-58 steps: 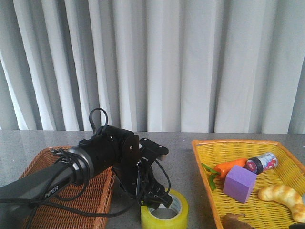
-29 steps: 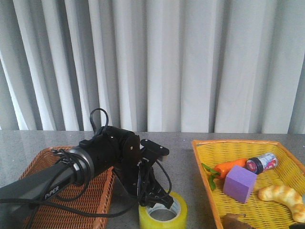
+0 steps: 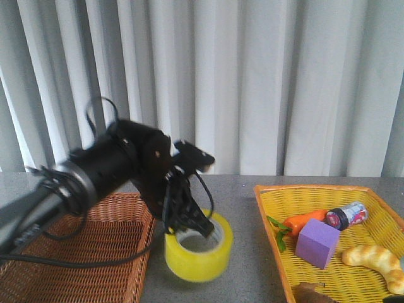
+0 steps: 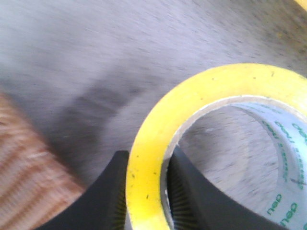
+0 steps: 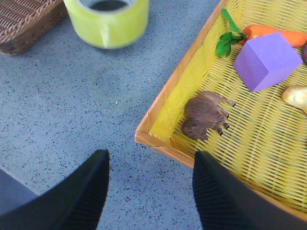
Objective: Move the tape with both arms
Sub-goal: 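Carry the tape roll over the brown basket with the left gripper, then lower the tape into the brown basket and open the left gripper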
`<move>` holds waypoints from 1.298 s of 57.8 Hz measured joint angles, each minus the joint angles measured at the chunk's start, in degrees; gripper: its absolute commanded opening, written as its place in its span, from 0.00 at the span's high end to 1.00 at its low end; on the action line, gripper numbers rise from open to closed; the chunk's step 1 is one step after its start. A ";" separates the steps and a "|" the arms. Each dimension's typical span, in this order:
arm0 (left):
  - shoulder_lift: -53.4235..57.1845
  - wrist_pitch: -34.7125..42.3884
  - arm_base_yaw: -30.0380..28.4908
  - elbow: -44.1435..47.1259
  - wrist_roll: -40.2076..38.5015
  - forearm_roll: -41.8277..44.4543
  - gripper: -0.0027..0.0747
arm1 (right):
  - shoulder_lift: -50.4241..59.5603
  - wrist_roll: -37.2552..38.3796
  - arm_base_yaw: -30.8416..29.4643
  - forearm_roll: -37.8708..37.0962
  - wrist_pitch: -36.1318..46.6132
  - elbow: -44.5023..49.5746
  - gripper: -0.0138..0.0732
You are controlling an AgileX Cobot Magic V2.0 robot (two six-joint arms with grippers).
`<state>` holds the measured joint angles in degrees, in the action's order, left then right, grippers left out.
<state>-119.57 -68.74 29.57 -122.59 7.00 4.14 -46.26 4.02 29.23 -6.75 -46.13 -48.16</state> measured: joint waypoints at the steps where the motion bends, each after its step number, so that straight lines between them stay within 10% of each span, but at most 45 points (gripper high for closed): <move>1: 0.48 -0.20 -0.26 -0.09 0.00 0.38 0.89 | 0.00 0.00 0.00 0.00 0.00 0.00 0.38; 38: 4.61 -4.40 -22.57 -0.58 0.00 -0.35 0.89 | 0.00 0.00 0.00 0.00 0.00 0.00 0.38; 75: -7.38 -3.76 -23.75 0.20 0.00 -1.67 0.85 | 0.00 0.00 0.00 0.00 -0.14 0.00 0.38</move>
<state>-126.95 -72.51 5.82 -122.39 7.01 2.48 -46.26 4.02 29.23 -6.75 -46.27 -48.16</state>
